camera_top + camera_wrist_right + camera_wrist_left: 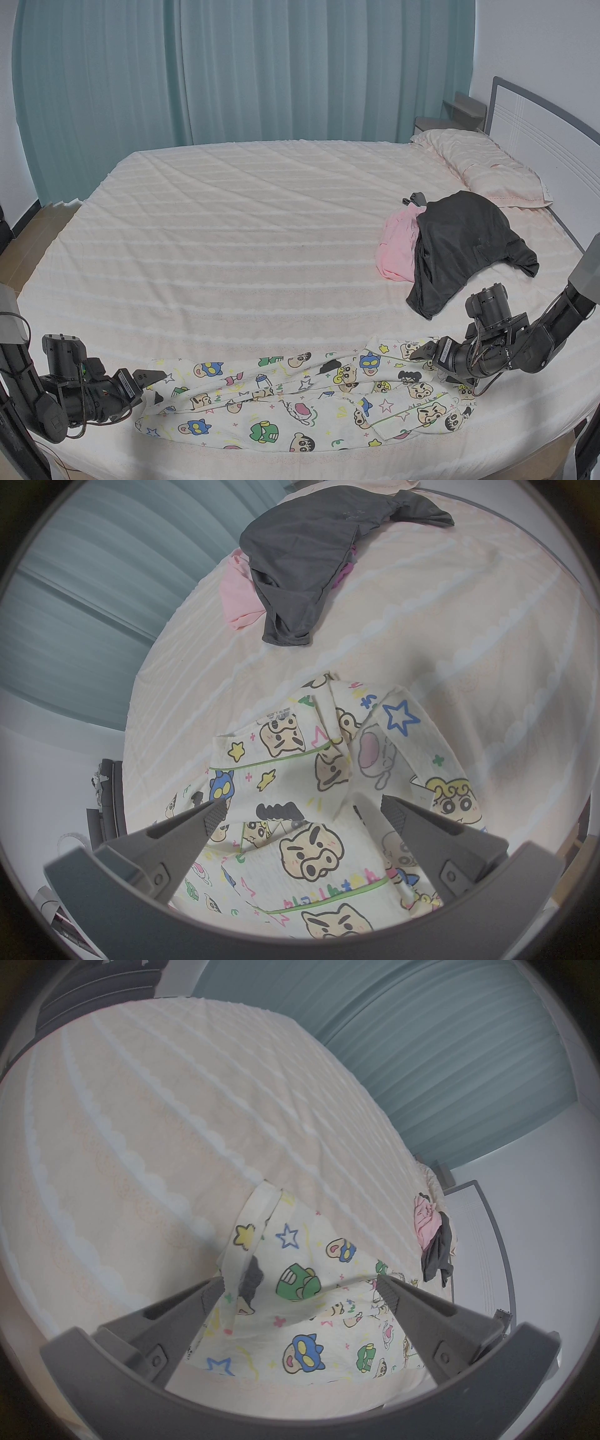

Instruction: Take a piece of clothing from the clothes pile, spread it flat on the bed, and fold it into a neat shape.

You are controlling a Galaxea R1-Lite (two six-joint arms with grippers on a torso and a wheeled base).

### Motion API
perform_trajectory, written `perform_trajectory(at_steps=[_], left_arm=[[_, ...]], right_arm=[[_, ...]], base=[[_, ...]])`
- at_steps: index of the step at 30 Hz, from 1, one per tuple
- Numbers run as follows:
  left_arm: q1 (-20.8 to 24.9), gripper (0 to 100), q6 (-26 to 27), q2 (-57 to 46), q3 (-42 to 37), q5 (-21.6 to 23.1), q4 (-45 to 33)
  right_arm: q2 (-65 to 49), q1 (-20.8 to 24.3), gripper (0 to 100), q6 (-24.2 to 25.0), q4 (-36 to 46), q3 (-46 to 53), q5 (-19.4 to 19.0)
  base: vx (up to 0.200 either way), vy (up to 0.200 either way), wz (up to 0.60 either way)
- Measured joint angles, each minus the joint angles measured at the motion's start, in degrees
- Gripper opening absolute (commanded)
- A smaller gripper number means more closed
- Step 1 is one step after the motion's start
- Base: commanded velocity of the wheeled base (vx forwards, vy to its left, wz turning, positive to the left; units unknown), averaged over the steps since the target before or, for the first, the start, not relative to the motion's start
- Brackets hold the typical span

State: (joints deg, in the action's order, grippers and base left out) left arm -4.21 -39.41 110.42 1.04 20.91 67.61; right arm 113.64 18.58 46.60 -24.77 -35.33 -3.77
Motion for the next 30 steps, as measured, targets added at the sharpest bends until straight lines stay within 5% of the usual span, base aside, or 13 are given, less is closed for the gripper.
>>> perform_trajectory(at_steps=[30], left_arm=[[-0.22,100,1.58,10.30,6.46,3.12,2.44]], right_arm=[[0.00,0.96,100,-0.07,-1.67,1.13,-0.02]], base=[[0.000,0.000,0.00]])
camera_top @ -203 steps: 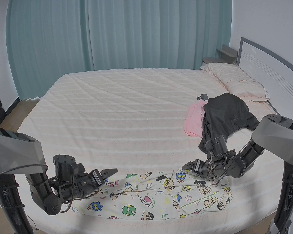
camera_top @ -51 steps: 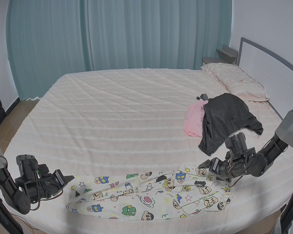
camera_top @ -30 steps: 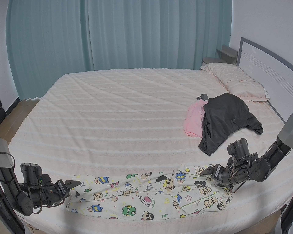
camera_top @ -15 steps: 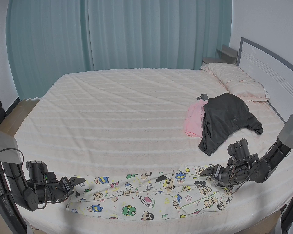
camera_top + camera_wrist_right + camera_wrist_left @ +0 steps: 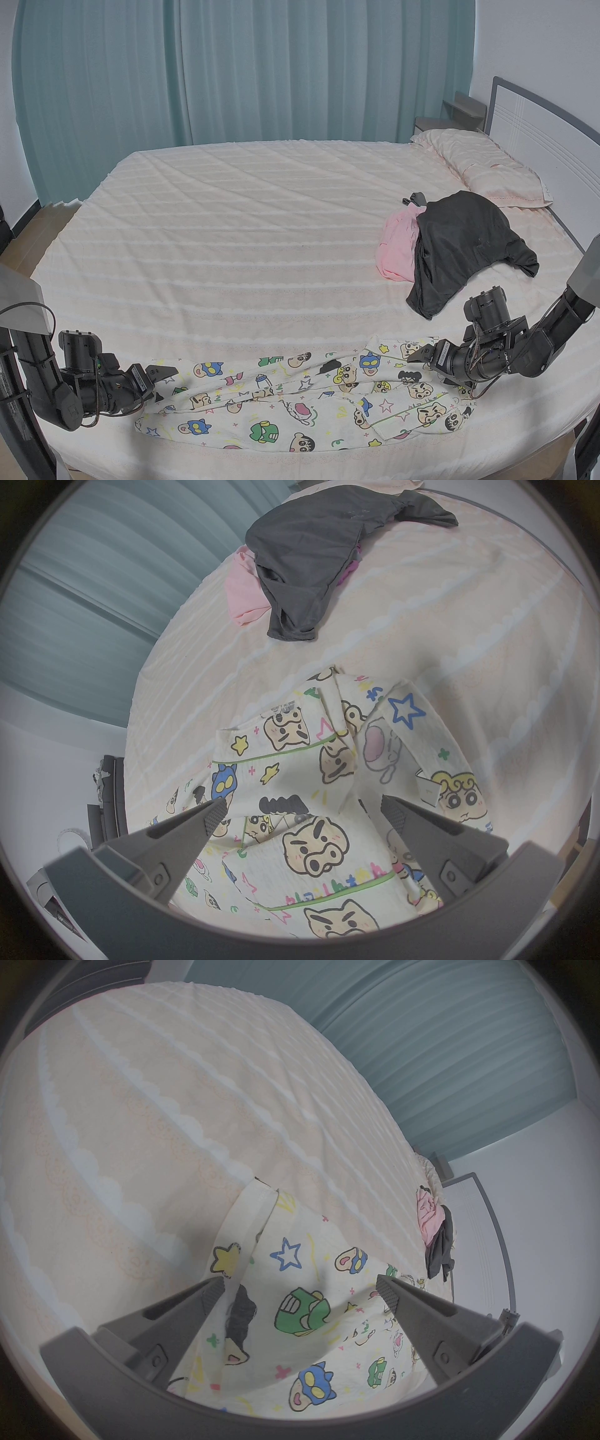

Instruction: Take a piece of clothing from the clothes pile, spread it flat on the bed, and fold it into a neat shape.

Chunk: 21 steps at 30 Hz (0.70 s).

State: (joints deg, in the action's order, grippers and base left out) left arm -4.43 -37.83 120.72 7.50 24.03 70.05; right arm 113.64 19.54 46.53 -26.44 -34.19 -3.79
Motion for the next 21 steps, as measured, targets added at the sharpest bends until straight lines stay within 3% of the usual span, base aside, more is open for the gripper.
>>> perform_trajectory(at_steps=[12,13,21], left_arm=[[-0.15,100,1.73,1.63,0.57,-0.06,0.78],[-0.01,0,1.73,1.74,0.77,-0.06,0.76],[0.22,0,1.69,1.96,0.68,-0.05,0.76]], right_arm=[[0.00,0.09,100,-0.04,-0.02,-0.11,-0.04],[0.00,0.11,100,-0.04,0.00,-0.17,-0.06],[0.04,0.05,100,-0.04,-0.07,-0.26,-0.06]], base=[[0.000,0.000,0.00],[0.000,0.000,0.00],[0.000,0.000,0.00]])
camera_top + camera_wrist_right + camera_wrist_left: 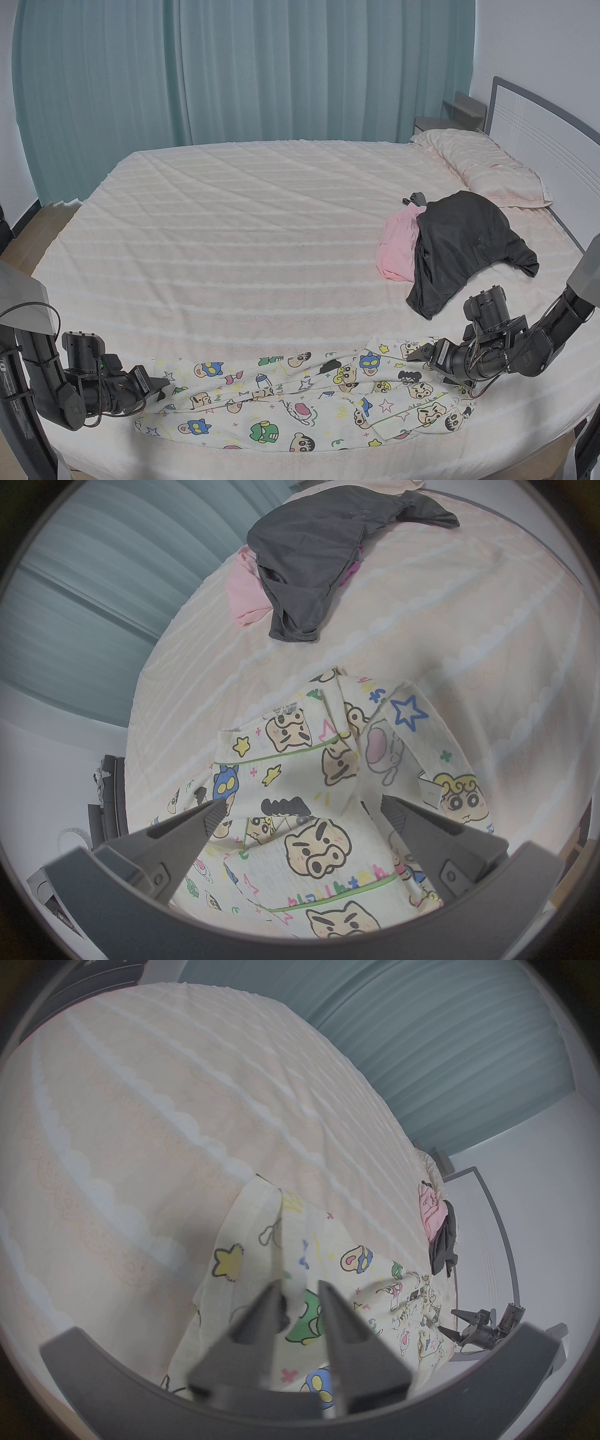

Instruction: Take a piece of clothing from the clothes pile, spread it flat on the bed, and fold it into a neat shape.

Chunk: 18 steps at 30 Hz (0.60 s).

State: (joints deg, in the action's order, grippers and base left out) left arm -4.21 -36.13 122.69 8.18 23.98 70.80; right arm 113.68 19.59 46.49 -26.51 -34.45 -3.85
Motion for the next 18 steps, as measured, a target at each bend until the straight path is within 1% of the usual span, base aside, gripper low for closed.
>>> perform_trajectory(at_steps=[10,18], left_arm=[[-0.54,0,0.04,-2.07,-1.71,-0.06,-0.07],[-1.13,0,0.12,-4.28,-1.44,-0.09,-0.07]], right_arm=[[0.27,0.00,100,0.00,-0.02,0.11,0.00],[0.27,0.00,100,0.00,-0.02,0.17,0.00]], base=[[0.000,0.000,0.00],[0.000,0.000,0.00]])
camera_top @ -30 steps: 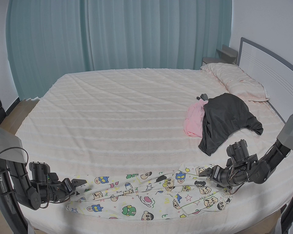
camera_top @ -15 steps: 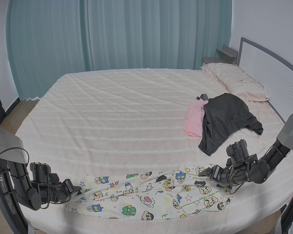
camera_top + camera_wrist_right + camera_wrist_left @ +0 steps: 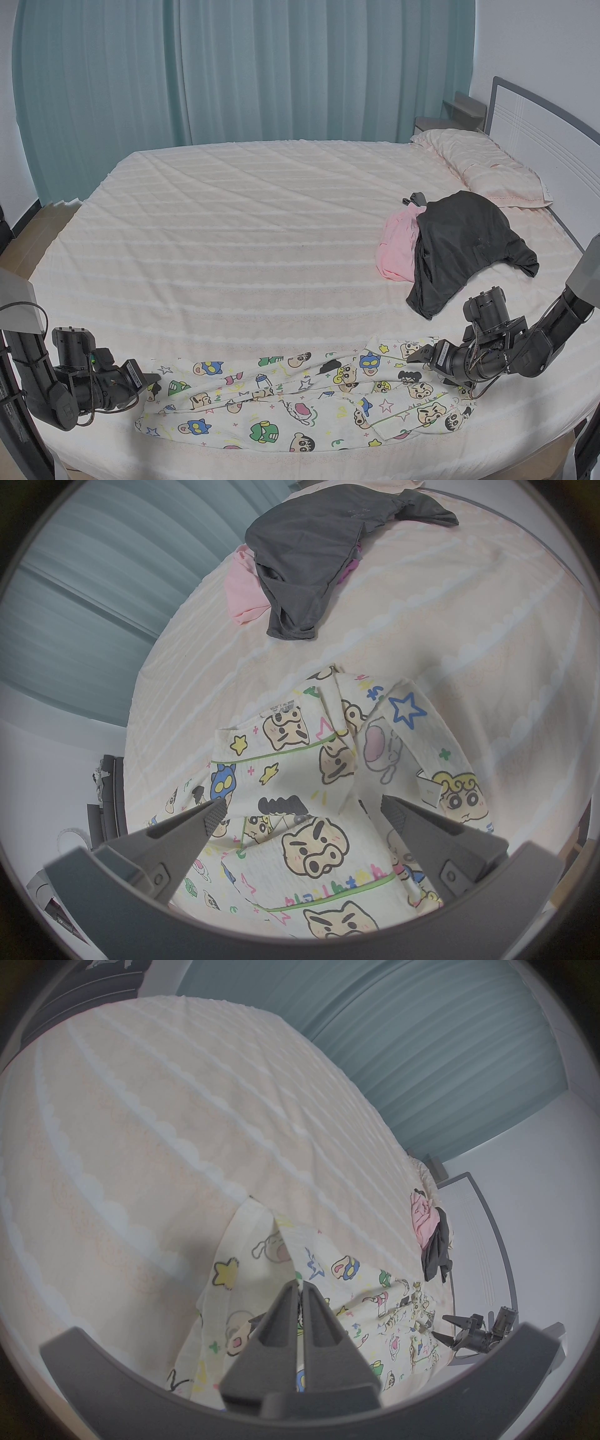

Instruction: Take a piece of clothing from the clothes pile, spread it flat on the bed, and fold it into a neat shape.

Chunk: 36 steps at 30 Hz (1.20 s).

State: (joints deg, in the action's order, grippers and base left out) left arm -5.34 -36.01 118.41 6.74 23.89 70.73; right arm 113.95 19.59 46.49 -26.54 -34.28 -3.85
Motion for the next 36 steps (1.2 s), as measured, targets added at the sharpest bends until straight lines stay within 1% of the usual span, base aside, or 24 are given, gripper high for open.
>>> perform_trajectory(at_steps=[6,15,18,23,29,36], left_arm=[[-0.28,0,-0.01,-0.66,2.02,0.00,-0.20],[-0.72,0,-0.06,-1.05,7.03,0.00,-1.84],[-0.69,0,-0.09,-1.65,8.58,0.00,-4.61],[-0.63,0,-0.15,-3.72,12.19,0.05,-13.39],[-0.59,0,-0.17,-6.86,18.58,0.07,-22.83],[-0.61,0,-0.37,-8.84,23.65,0.11,-26.70]], right_arm=[[-0.05,-0.02,100,0.00,-0.15,0.00,0.02],[0.02,-0.20,100,0.46,-2.85,0.96,0.18],[0.05,-0.35,100,1.12,-2.88,1.23,0.18],[0.05,-0.55,100,1.56,-2.85,1.56,0.18],[0.48,-0.79,100,1.71,-2.85,1.78,0.18],[2.93,-1.16,100,1.78,-3.57,0.52,0.13]], base=[[0.000,0.000,0.00],[0.000,0.000,0.00],[0.000,0.000,0.00],[0.000,0.000,0.00],[0.000,0.000,0.00],[0.000,0.000,0.00]])
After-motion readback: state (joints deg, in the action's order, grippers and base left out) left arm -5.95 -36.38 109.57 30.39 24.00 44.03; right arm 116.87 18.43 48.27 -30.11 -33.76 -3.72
